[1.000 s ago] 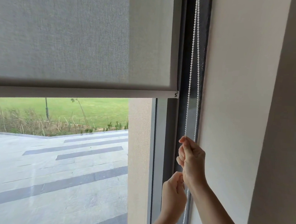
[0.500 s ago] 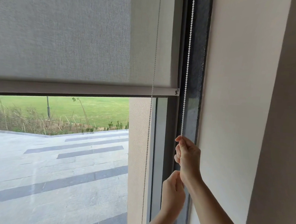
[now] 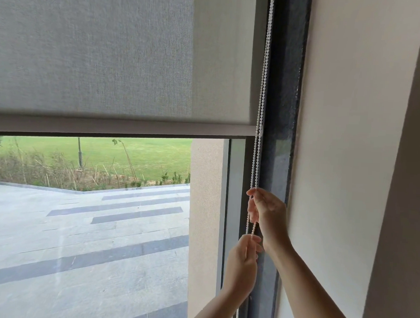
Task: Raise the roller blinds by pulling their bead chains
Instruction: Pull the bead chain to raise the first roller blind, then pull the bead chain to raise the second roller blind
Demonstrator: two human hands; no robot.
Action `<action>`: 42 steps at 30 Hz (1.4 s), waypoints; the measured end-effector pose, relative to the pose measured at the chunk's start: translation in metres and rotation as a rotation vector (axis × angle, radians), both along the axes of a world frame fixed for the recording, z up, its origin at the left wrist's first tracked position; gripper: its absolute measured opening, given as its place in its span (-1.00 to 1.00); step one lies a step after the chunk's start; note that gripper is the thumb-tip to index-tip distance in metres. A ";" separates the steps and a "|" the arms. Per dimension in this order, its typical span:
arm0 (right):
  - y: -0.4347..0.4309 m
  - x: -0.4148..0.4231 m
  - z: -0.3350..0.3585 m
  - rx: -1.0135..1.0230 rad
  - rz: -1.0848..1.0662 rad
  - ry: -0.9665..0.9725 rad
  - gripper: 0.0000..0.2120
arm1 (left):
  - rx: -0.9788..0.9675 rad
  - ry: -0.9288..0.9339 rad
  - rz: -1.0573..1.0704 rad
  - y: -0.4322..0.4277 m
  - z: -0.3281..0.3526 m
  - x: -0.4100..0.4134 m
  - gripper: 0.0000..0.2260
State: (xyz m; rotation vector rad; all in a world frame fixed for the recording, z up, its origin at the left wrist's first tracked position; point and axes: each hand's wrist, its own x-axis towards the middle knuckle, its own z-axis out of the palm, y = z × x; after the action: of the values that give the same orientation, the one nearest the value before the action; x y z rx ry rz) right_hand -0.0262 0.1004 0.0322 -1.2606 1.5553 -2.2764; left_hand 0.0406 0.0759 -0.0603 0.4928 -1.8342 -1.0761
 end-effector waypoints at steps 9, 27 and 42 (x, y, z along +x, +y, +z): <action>0.011 -0.007 0.069 -0.182 -0.484 0.380 -0.47 | -0.567 -0.150 0.332 -0.059 0.085 0.058 -0.72; -0.190 0.147 0.021 0.235 0.373 0.946 -0.32 | -0.336 -0.505 0.892 -0.163 0.069 0.338 -0.77; -0.285 0.561 -0.022 0.186 0.847 0.867 -0.40 | -0.141 -0.632 1.221 -0.127 0.094 0.733 -0.84</action>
State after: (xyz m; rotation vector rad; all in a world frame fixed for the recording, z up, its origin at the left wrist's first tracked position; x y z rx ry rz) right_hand 0.5348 -0.1845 0.0105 -2.3959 0.9702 -1.0725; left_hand 0.7735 -0.0506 0.0334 1.7011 -1.5820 0.0740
